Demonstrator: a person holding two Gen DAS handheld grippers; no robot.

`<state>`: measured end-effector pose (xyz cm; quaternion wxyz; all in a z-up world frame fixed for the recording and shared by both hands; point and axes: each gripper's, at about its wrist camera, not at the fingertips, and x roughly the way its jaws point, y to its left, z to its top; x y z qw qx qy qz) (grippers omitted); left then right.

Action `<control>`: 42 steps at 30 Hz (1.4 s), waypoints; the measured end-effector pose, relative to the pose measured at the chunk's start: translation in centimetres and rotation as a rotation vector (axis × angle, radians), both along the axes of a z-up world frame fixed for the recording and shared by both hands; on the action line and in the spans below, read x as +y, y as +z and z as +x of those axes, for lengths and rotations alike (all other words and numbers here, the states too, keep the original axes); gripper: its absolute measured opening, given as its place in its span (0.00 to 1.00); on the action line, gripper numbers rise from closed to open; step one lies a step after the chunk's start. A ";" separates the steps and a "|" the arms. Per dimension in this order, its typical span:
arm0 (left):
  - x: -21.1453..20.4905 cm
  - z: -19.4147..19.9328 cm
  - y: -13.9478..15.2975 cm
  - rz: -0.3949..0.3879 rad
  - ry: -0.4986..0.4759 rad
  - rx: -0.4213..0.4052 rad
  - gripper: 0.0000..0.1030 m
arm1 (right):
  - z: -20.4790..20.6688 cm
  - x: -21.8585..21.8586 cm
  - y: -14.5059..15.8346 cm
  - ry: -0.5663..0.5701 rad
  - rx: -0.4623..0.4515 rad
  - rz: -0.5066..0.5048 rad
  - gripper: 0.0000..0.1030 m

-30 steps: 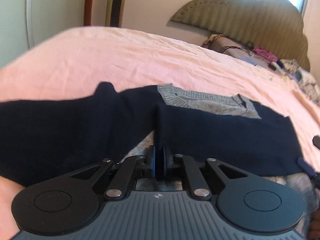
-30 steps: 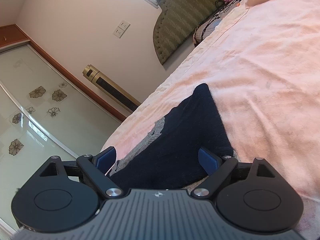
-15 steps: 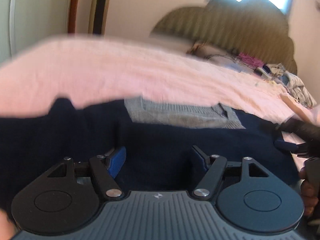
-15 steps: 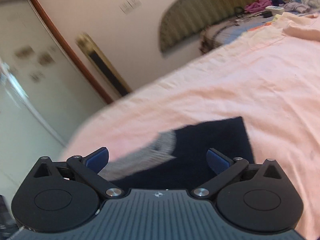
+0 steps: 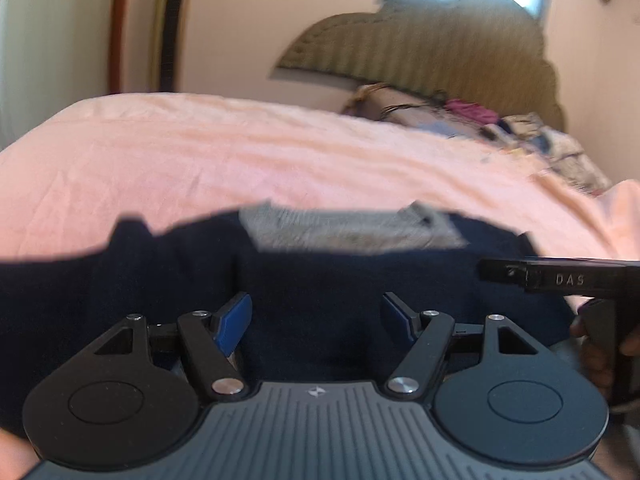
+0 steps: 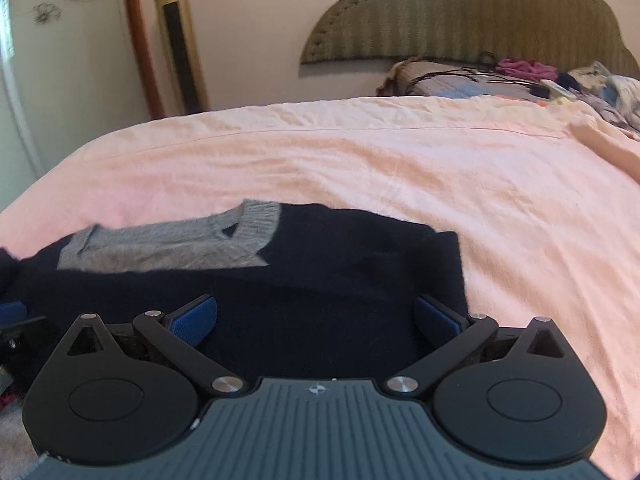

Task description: Fold small clothes

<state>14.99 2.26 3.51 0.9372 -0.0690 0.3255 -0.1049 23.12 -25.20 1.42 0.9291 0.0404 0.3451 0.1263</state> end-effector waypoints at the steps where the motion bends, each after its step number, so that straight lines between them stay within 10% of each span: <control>1: 0.5 0.5 1.0 0.021 0.003 -0.020 0.69 | -0.1 -0.2 0.9 0.045 -0.008 0.025 0.95; 5: 1.2 6.3 2.1 0.155 -0.005 0.027 0.72 | 2.0 0.4 4.3 0.142 -0.119 -0.030 0.96; 13: -0.5 12.2 -2.4 0.246 -0.092 0.163 0.66 | 10.2 4.0 1.5 0.310 0.036 -0.214 0.80; 15: -0.9 11.9 -2.3 0.237 -0.137 0.128 0.28 | 10.5 4.6 0.3 0.370 0.069 -0.223 0.76; 16: -1.1 11.9 -2.1 0.231 -0.153 0.129 0.06 | 10.3 4.6 0.4 0.400 0.057 -0.199 0.51; 18: -1.5 12.1 -1.7 0.259 -0.152 0.122 0.05 | 10.4 4.8 1.0 0.424 0.081 -0.152 0.09; 19: -1.7 12.1 -1.4 0.274 -0.155 0.105 0.05 | 10.4 5.1 1.1 0.410 0.064 -0.171 0.09; 26: -1.5 12.3 -2.9 0.294 -0.110 0.015 0.05 | 10.7 3.7 -0.3 0.249 -0.016 -0.105 0.09; 29: -1.9 11.8 -2.6 0.328 -0.085 0.002 0.12 | 9.9 3.7 0.0 0.210 -0.028 -0.114 0.51; 30: -1.7 11.4 -2.0 0.322 -0.065 -0.006 0.13 | 9.8 3.3 0.7 0.194 -0.016 -0.097 0.89; 31: -1.4 10.7 -1.4 0.310 -0.034 -0.032 0.14 | 9.2 2.4 1.5 0.172 -0.055 -0.057 0.96; 36: -1.4 7.2 0.0 0.142 -0.078 -0.082 0.62 | 6.9 -3.1 3.2 0.048 -0.037 0.194 0.85; 42: -0.7 9.3 -3.5 0.112 -0.052 -0.008 0.62 | 5.8 -0.8 -1.0 0.111 0.016 0.027 0.89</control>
